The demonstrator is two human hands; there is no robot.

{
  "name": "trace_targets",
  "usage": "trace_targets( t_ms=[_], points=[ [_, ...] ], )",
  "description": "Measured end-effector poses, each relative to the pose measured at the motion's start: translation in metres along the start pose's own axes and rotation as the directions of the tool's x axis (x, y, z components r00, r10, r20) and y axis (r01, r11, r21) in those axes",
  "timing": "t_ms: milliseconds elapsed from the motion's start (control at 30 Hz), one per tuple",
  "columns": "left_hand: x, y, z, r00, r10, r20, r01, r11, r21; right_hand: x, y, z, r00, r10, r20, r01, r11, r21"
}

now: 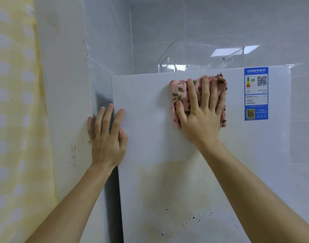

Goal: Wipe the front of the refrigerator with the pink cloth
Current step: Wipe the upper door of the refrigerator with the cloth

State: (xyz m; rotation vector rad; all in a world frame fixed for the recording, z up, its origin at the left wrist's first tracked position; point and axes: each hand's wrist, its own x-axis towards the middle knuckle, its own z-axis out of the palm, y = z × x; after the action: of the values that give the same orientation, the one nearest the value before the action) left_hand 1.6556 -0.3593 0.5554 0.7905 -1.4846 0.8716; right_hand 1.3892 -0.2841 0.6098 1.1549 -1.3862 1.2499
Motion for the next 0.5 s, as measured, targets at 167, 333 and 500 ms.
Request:
trace_targets(
  t_ms=[167, 333, 500],
  points=[
    [0.0, 0.005, 0.005, 1.0, 0.015, 0.006, -0.014, 1.0, -0.019, -0.054, 0.011, 0.002, 0.999, -0.019, -0.029, 0.018, 0.999, -0.034],
    [0.001, 0.011, 0.007, 0.999, -0.026, 0.022, 0.026, 0.999, -0.031, -0.007, 0.004, 0.002, 1.0, -0.006, -0.013, 0.006, 1.0, -0.003],
    [0.0, 0.011, 0.006, 1.0, -0.026, 0.001, 0.026, 1.0, 0.012, 0.04, -0.003, -0.001, 1.0, 0.0, 0.005, 0.0, 0.999, 0.037]
  ],
)
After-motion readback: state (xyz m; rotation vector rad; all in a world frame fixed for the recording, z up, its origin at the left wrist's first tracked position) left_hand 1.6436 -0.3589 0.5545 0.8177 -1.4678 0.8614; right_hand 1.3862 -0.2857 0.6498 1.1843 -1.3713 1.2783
